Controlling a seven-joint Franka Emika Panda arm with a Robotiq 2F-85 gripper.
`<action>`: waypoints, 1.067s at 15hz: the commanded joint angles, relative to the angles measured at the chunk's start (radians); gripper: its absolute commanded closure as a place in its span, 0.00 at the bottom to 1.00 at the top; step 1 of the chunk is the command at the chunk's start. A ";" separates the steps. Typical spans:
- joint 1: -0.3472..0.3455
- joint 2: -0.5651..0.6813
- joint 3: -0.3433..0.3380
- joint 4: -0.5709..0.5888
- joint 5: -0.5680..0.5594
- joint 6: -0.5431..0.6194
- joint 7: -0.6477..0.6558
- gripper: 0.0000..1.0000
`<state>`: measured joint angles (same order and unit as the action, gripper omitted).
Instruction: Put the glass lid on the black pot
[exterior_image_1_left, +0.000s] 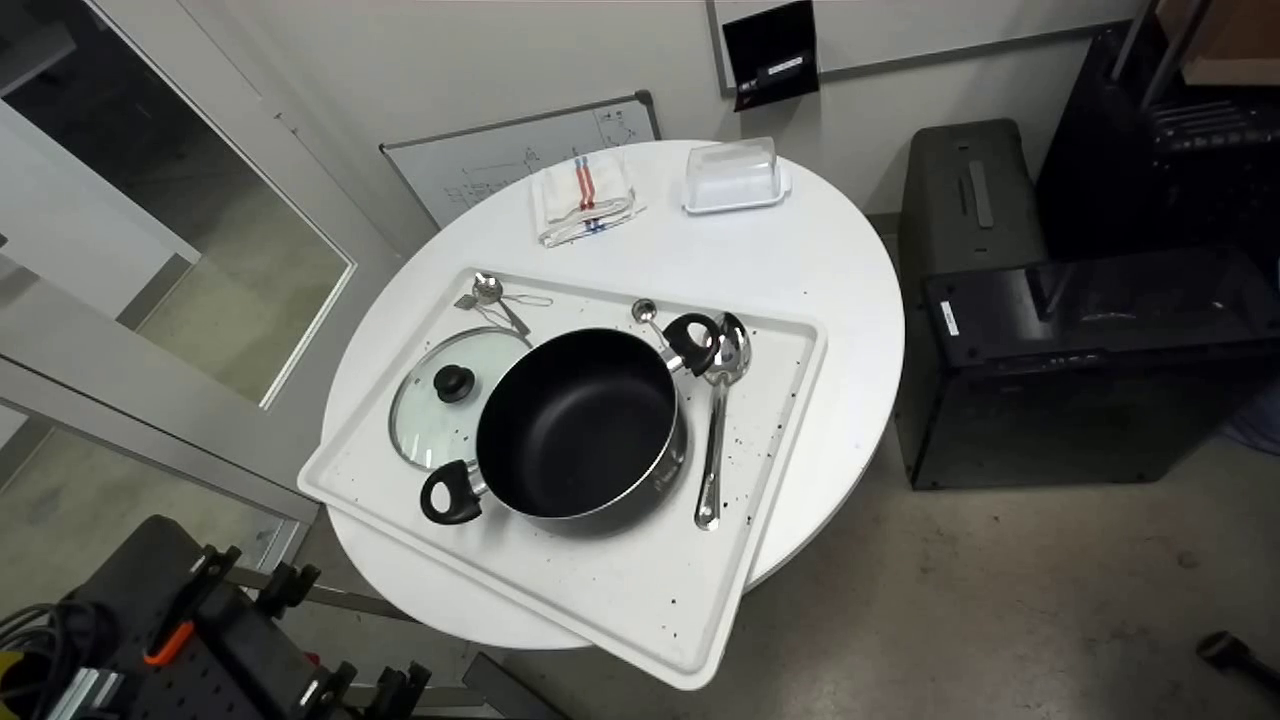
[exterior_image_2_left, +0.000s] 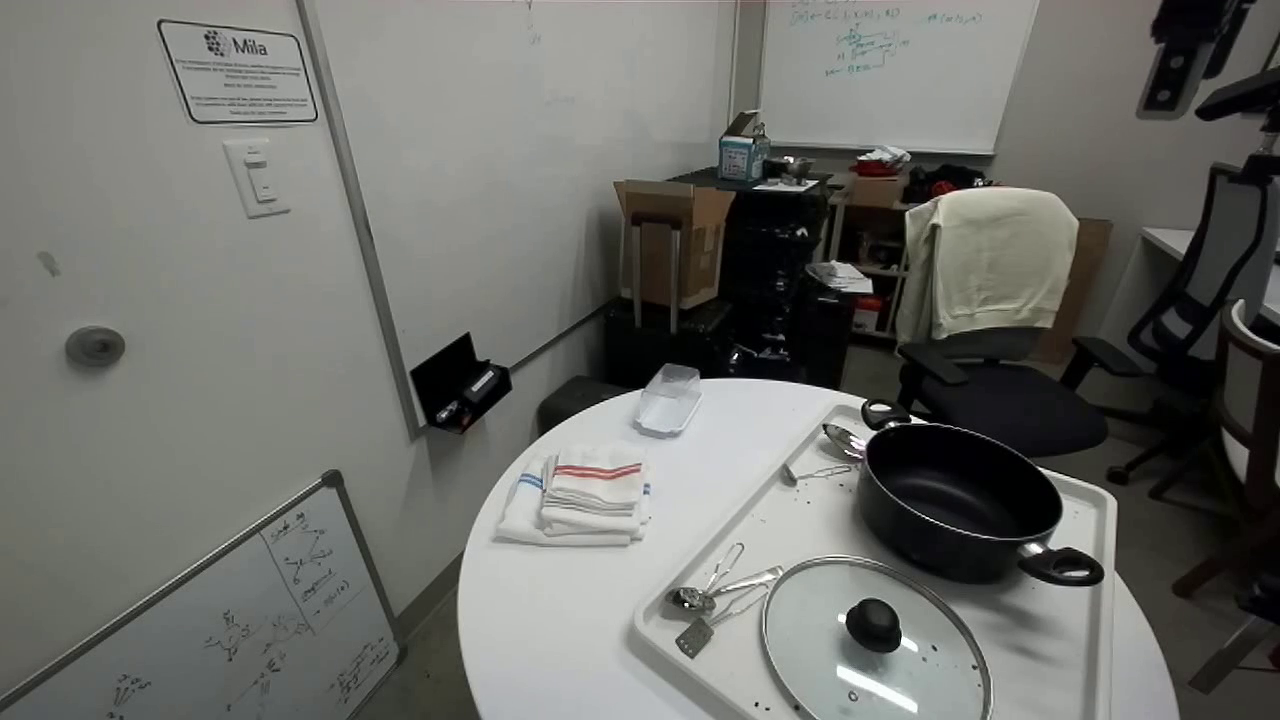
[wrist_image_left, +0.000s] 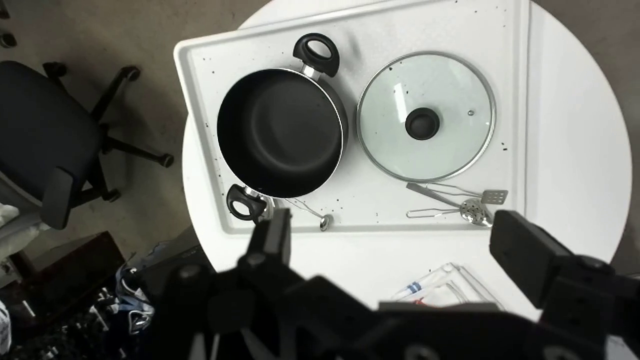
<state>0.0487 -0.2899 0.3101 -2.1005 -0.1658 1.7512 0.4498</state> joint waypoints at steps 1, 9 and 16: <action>0.029 0.074 -0.055 -0.027 0.005 0.085 -0.095 0.00; 0.055 0.285 -0.117 -0.100 0.041 0.291 -0.318 0.00; 0.078 0.482 -0.125 -0.132 0.028 0.431 -0.429 0.00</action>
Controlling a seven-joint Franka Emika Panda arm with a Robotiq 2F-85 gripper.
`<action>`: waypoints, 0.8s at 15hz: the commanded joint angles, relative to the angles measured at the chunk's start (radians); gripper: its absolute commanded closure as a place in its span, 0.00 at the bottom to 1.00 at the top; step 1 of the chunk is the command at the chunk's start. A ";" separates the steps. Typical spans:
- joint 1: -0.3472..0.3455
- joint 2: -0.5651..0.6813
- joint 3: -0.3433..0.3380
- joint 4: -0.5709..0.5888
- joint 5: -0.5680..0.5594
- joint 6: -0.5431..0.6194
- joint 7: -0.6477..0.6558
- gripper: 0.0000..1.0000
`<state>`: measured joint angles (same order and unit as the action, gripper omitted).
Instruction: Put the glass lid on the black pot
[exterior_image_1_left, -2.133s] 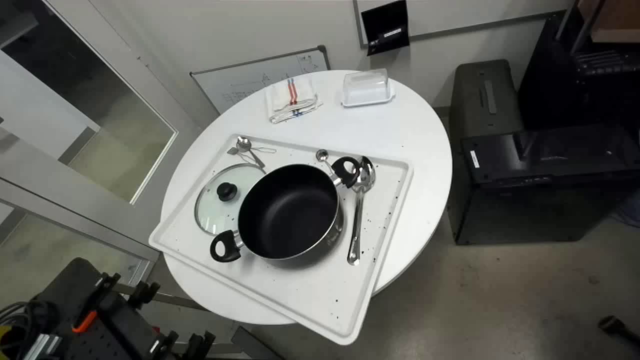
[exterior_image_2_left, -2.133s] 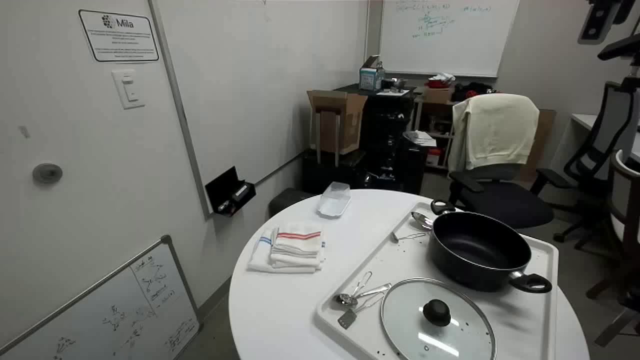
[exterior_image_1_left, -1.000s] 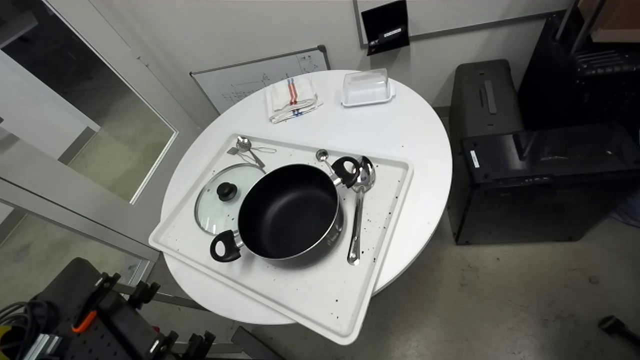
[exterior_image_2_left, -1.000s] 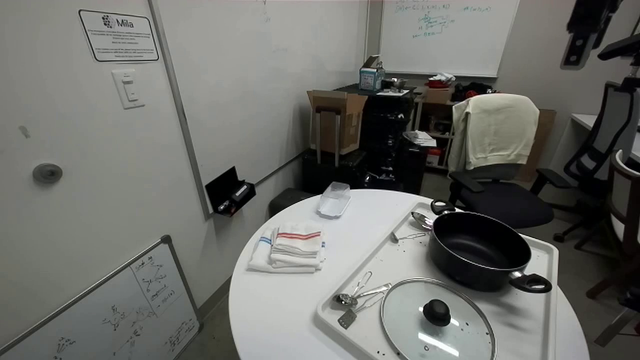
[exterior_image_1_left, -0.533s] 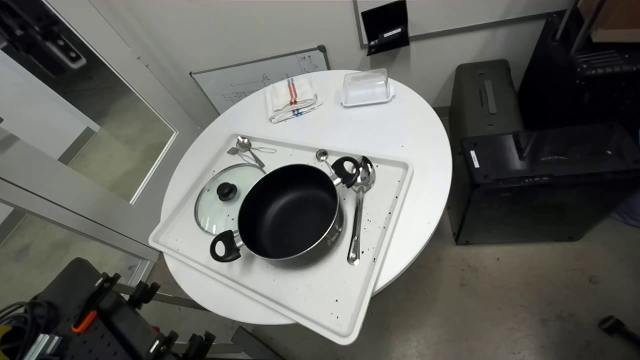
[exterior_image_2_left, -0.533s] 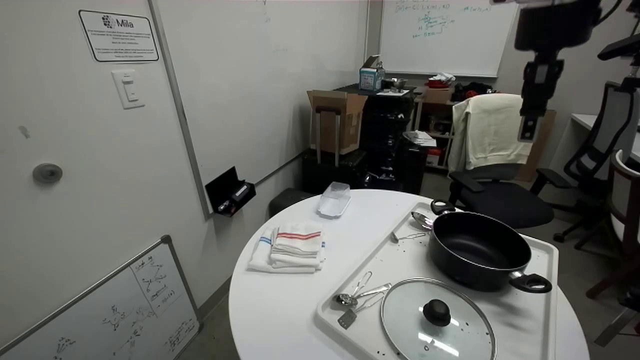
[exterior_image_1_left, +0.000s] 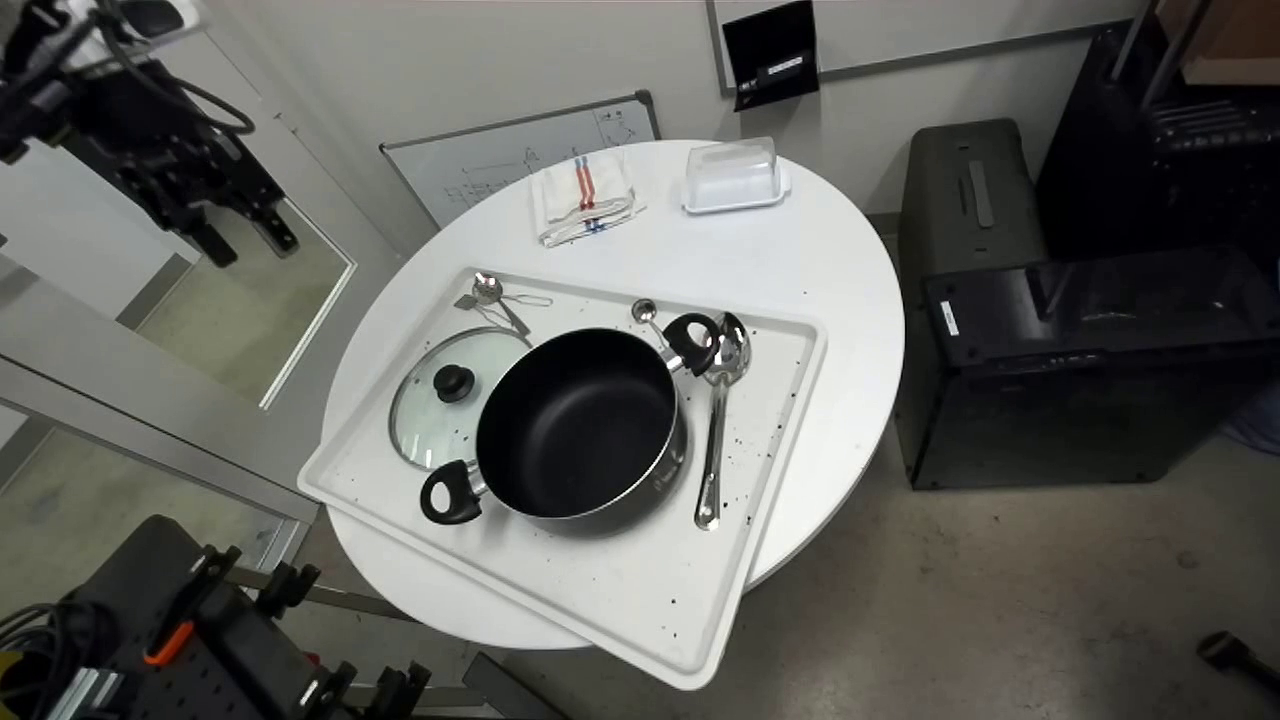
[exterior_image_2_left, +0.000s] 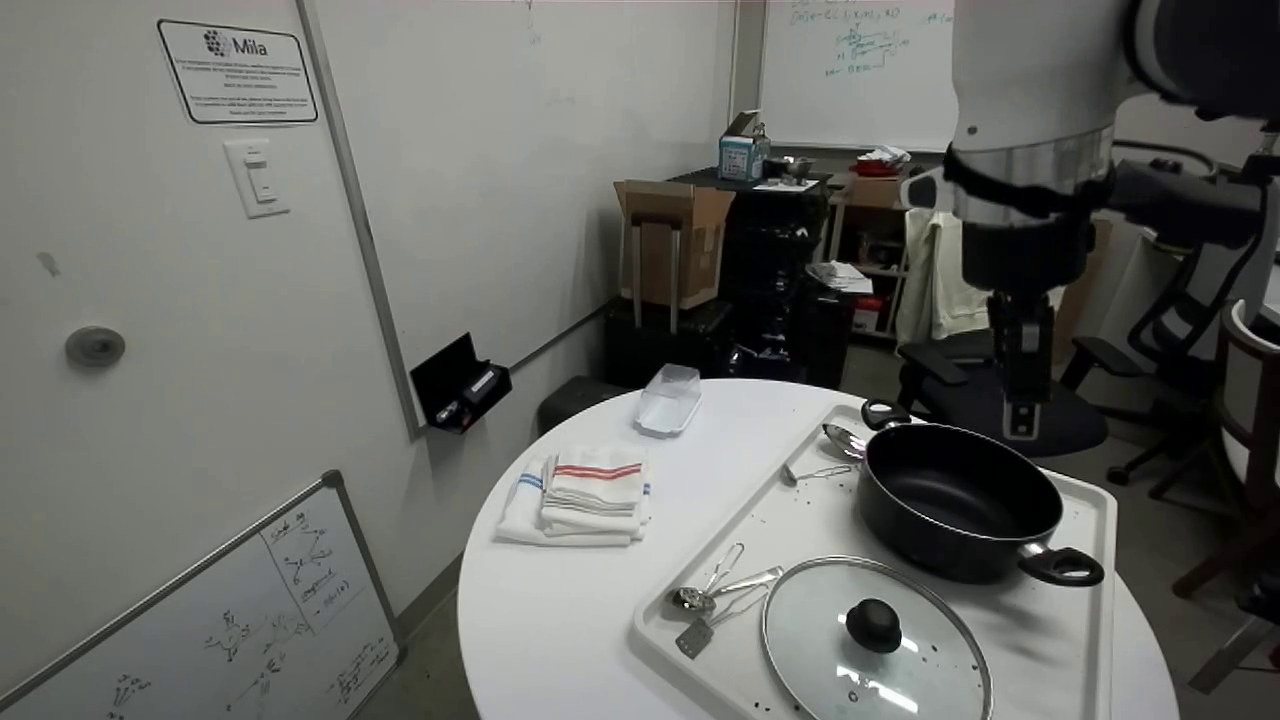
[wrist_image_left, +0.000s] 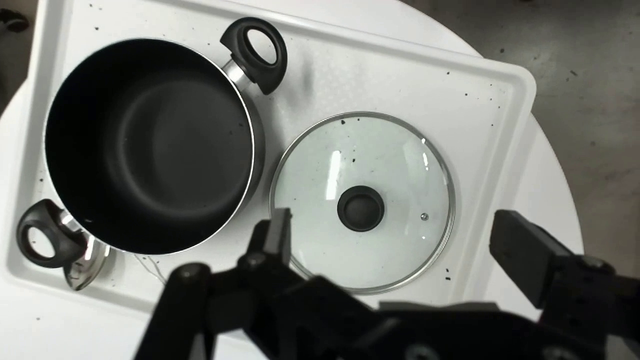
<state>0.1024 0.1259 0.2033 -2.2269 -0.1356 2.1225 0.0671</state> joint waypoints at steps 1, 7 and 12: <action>0.028 0.091 -0.019 -0.007 -0.012 0.079 -0.050 0.00; 0.069 0.233 -0.039 -0.012 -0.092 0.203 -0.042 0.00; 0.114 0.348 -0.087 0.001 -0.192 0.347 -0.020 0.00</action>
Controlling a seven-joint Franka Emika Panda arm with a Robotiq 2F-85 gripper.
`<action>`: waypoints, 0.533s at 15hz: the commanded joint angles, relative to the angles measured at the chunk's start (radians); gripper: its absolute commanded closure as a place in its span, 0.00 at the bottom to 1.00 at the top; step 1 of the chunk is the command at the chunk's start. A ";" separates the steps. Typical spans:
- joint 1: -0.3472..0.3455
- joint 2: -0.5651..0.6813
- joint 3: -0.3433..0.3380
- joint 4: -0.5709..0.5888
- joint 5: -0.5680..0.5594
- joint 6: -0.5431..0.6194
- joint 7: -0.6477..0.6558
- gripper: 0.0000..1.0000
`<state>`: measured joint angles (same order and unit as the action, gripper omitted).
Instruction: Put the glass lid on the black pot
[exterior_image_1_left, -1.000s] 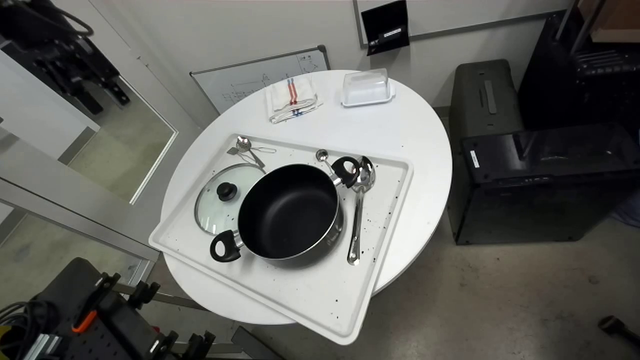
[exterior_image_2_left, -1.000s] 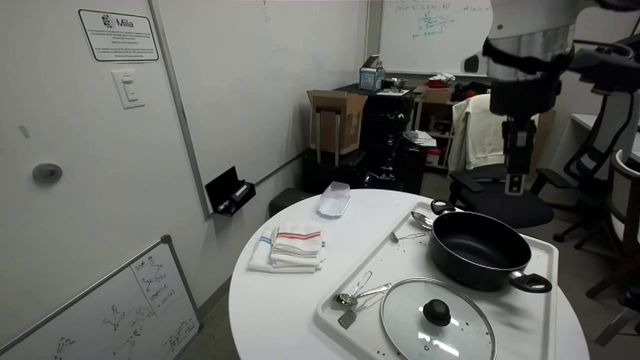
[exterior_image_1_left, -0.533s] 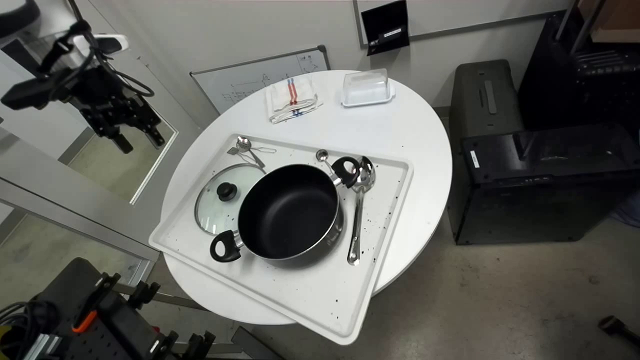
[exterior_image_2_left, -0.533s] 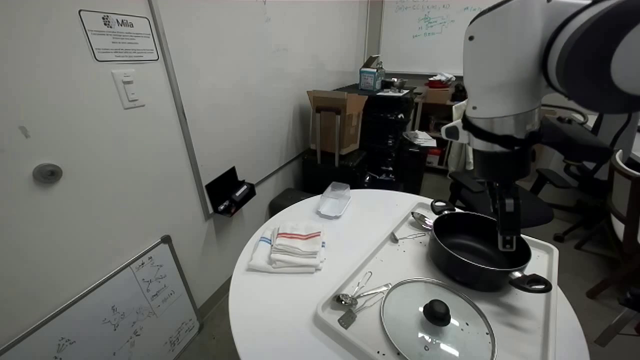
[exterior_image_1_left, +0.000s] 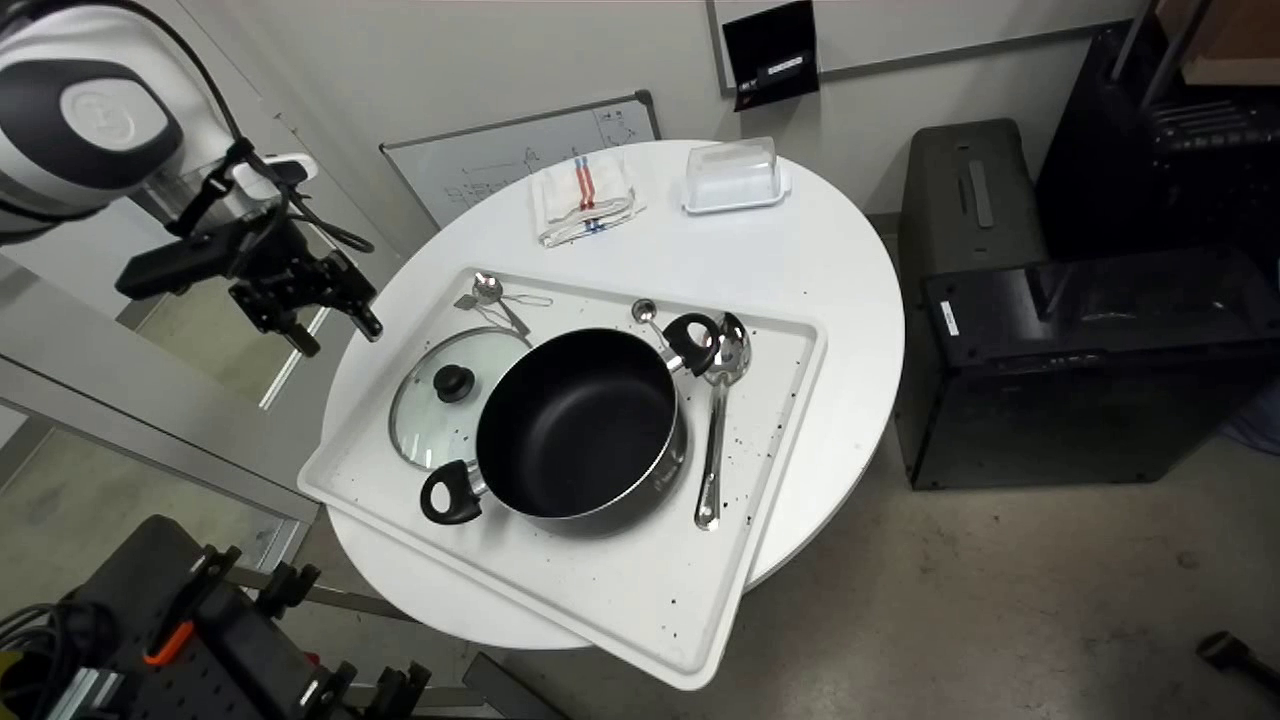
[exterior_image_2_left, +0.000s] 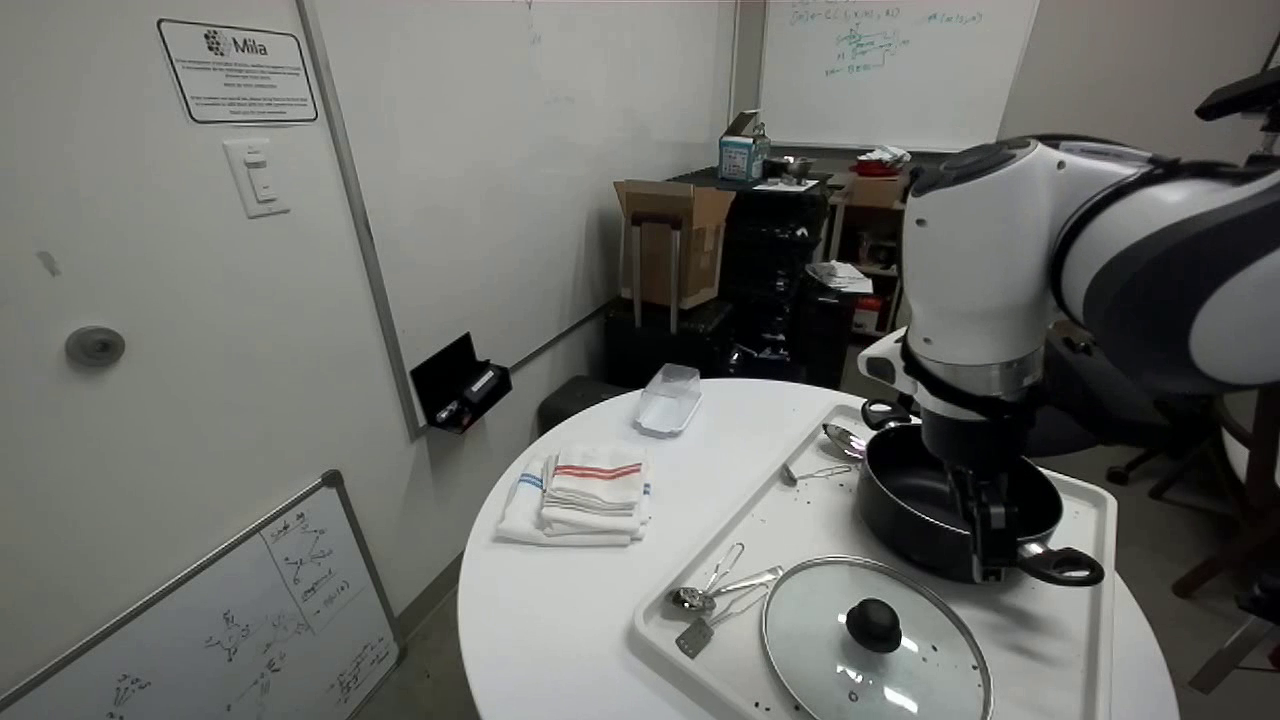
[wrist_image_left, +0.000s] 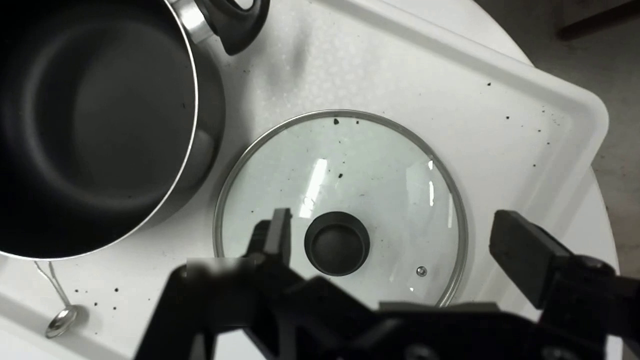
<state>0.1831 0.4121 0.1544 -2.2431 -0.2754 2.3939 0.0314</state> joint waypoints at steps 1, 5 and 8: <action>0.038 0.082 -0.045 0.020 -0.056 0.100 0.012 0.00; 0.046 0.172 -0.066 0.049 -0.040 0.176 -0.001 0.00; 0.059 0.231 -0.089 0.082 -0.045 0.207 0.004 0.00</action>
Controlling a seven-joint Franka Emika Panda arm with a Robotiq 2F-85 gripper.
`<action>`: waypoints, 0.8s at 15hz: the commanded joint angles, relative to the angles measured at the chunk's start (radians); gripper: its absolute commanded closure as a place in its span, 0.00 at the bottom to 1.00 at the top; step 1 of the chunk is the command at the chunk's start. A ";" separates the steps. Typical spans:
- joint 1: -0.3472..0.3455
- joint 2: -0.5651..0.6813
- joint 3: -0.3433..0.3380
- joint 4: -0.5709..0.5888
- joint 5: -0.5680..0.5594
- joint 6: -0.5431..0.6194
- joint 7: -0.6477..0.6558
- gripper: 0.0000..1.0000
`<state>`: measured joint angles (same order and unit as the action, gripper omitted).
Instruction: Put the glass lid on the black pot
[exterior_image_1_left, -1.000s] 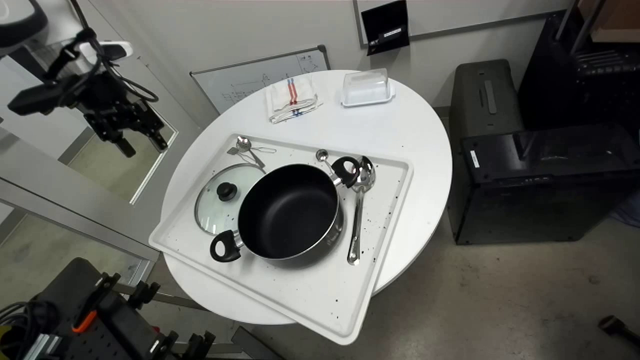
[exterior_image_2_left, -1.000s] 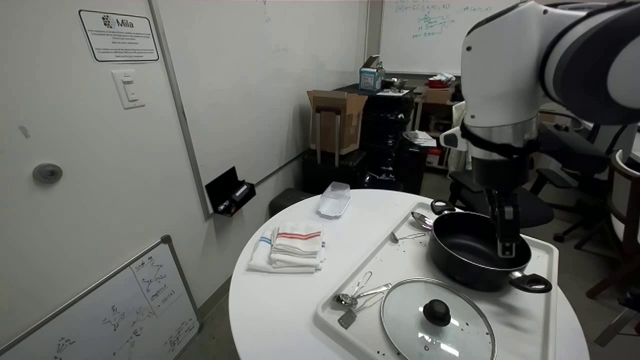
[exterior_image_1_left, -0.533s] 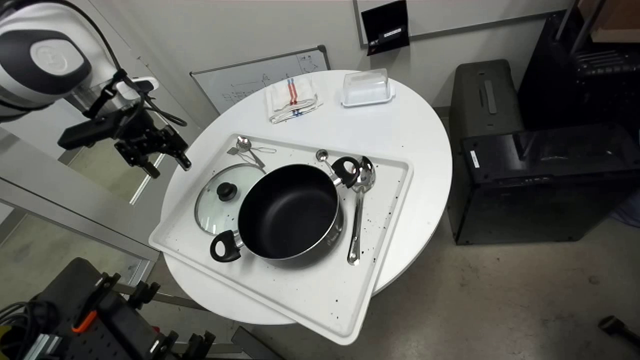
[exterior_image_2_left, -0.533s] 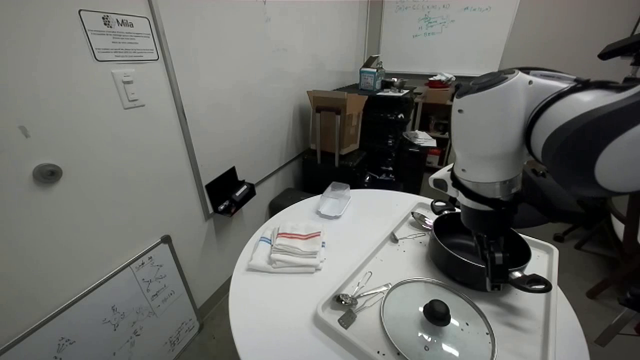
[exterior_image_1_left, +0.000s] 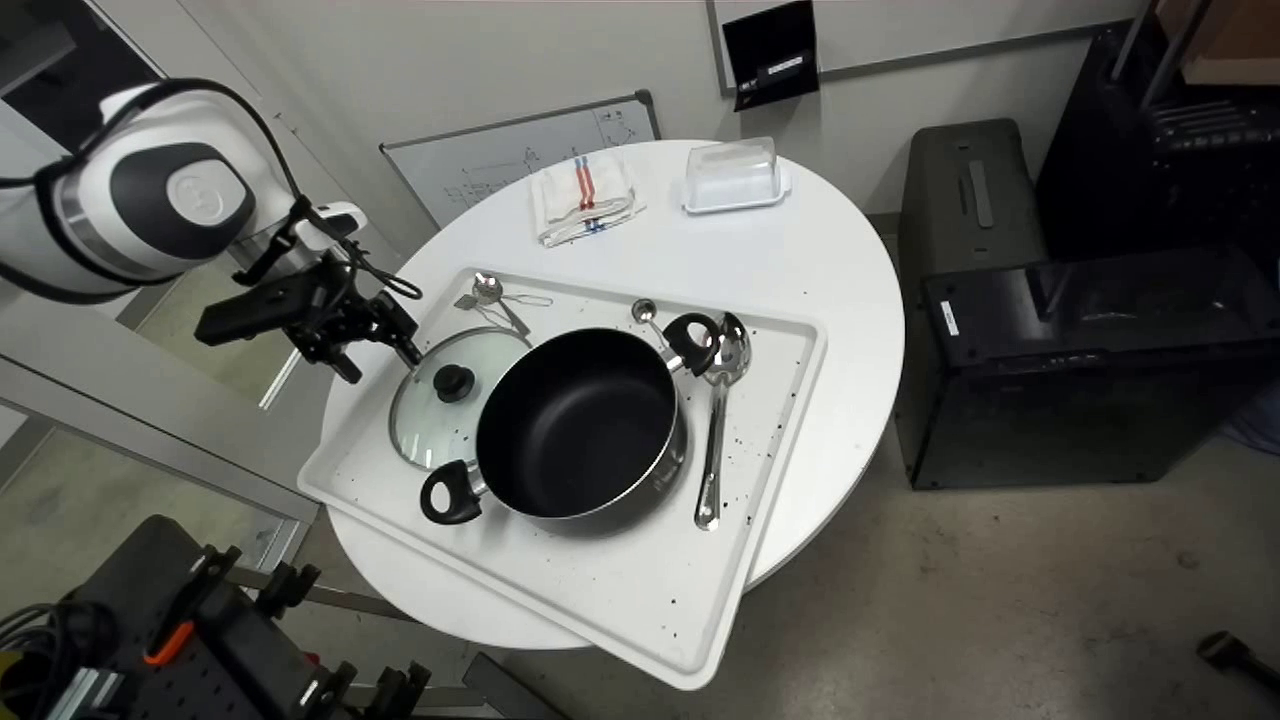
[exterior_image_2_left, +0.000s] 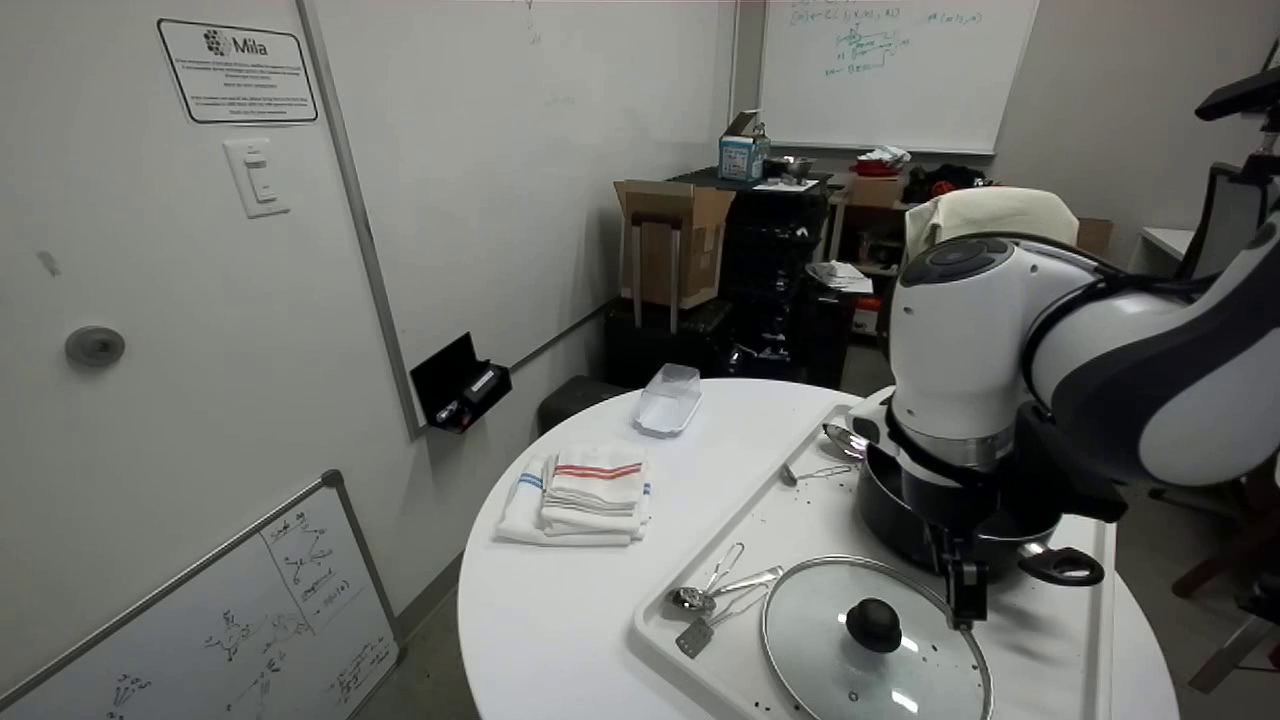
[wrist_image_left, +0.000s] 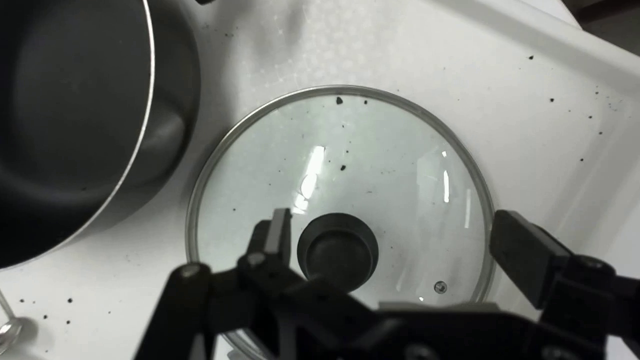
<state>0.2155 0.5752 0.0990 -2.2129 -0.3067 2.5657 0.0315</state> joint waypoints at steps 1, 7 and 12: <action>0.031 0.086 -0.042 0.064 -0.015 0.043 0.006 0.00; 0.062 0.196 -0.068 0.162 -0.006 0.052 0.005 0.00; 0.072 0.272 -0.071 0.253 0.003 0.036 0.001 0.00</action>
<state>0.2662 0.7914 0.0467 -2.0325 -0.3064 2.6084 0.0315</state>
